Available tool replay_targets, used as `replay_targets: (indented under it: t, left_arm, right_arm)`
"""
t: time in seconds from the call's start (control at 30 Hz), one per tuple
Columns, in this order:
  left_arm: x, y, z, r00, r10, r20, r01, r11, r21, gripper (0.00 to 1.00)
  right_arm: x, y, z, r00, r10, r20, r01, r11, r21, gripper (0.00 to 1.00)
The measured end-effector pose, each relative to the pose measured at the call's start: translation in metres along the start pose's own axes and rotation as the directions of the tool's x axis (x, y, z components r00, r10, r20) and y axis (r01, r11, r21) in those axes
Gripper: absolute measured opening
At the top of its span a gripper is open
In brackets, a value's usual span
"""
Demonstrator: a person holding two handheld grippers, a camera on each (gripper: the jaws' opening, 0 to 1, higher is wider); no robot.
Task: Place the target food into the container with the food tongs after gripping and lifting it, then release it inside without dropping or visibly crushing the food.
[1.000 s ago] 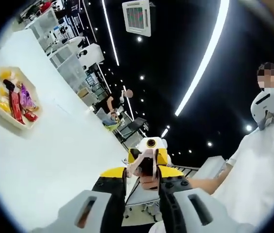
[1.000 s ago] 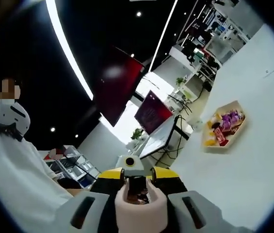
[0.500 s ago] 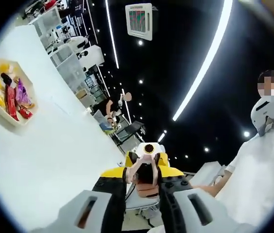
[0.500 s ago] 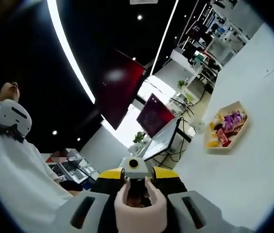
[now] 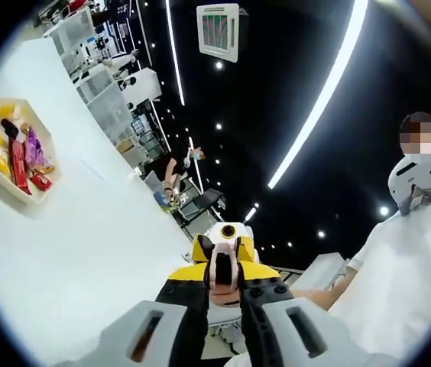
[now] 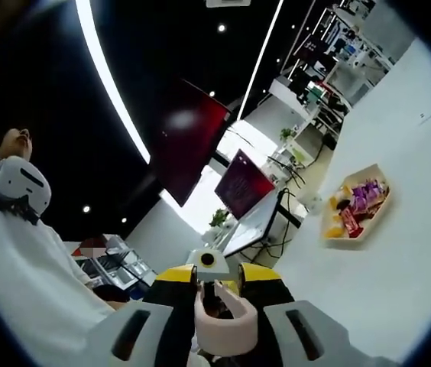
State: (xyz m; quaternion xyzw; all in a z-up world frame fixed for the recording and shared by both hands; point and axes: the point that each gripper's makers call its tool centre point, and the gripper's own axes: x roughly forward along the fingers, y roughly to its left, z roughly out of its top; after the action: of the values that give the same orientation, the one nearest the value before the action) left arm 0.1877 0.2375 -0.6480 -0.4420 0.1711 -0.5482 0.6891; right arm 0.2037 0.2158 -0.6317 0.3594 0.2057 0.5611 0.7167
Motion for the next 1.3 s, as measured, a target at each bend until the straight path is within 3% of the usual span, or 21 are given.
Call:
replay_targets:
  t: [0.3, 0.5, 0.6, 0.67, 0.8, 0.9, 1.07, 1.2, 1.3]
  left_arm:
    - [0.002, 0.002, -0.004, 1.000, -0.004, -0.028, 0.005, 0.999, 0.034, 0.11]
    - [0.003, 0.000, -0.011, 0.998, -0.021, -0.060, 0.027, 0.994, 0.105, 0.11]
    - [0.004, -0.001, -0.016, 0.997, -0.032, -0.077, 0.044, 0.987, 0.158, 0.12]
    - [0.005, -0.002, -0.023, 0.995, -0.036, -0.096, 0.054, 0.980, 0.191, 0.12]
    - [0.007, -0.005, -0.031, 0.991, -0.060, -0.120, 0.086, 0.971, 0.225, 0.10]
    - [0.010, -0.007, -0.032, 0.989, -0.065, -0.134, 0.097, 0.965, 0.242, 0.09]
    - [0.006, -0.006, -0.032, 0.987, -0.057, -0.152, 0.102, 0.945, 0.311, 0.08]
    - [0.002, -0.009, -0.027, 0.986, -0.059, -0.155, 0.108, 0.936, 0.336, 0.08]
    - [0.001, -0.008, -0.033, 0.982, -0.050, -0.184, 0.114, 0.928, 0.356, 0.08]
  right_arm:
    - [-0.007, -0.003, 0.000, 1.000, -0.006, -0.018, 0.006, 1.000, -0.018, 0.22]
    - [-0.019, -0.001, 0.000, 0.998, 0.008, -0.055, -0.009, 1.000, -0.027, 0.21]
    - [-0.023, 0.003, -0.007, 0.996, 0.025, -0.089, -0.031, 0.997, -0.072, 0.20]
    - [-0.027, 0.005, -0.010, 0.995, 0.033, -0.098, -0.048, 0.988, -0.150, 0.20]
    - [-0.033, 0.011, -0.018, 0.990, 0.047, -0.130, -0.071, 0.980, -0.184, 0.20]
    - [-0.036, 0.011, -0.019, 0.990, 0.043, -0.134, -0.066, 0.983, -0.172, 0.20]
    - [-0.044, 0.008, -0.013, 0.990, -0.014, -0.139, -0.025, 0.959, -0.281, 0.21]
    - [-0.049, 0.013, -0.011, 0.986, -0.009, -0.167, -0.037, 0.962, -0.271, 0.17]
    - [-0.050, 0.010, -0.023, 0.971, -0.033, -0.237, -0.036, 0.958, -0.284, 0.17]
